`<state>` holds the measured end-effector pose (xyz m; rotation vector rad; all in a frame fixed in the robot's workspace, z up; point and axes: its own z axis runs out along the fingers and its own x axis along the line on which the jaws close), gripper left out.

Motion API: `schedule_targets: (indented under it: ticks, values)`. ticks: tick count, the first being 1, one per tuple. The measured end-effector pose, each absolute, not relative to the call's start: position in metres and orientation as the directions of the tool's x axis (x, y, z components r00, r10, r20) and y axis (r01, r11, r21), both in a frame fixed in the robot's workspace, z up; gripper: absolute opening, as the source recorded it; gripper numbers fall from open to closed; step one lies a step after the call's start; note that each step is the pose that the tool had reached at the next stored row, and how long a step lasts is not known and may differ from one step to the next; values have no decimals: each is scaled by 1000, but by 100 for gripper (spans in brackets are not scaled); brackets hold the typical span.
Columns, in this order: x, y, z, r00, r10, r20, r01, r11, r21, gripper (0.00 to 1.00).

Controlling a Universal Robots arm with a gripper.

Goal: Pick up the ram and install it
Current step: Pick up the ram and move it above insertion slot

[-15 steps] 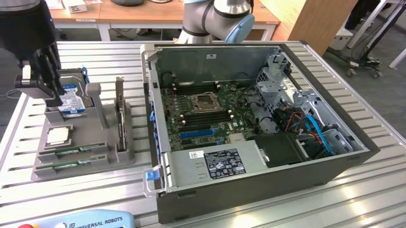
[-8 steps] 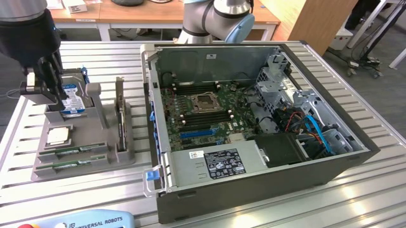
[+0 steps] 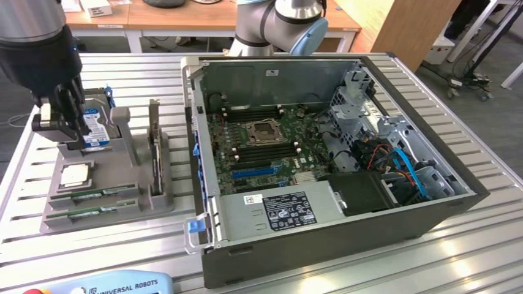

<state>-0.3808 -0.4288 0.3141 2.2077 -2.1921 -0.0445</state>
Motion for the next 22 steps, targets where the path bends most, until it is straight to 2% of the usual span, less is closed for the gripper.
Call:
schedule_targets:
  ticks: [16, 22]
  values:
    - [-381, -429, 285, 8, -1000, 1, -999, -8, 42, 36]
    - [-381, -429, 284, 8, -1000, 1, -999, -8, 41, 36]
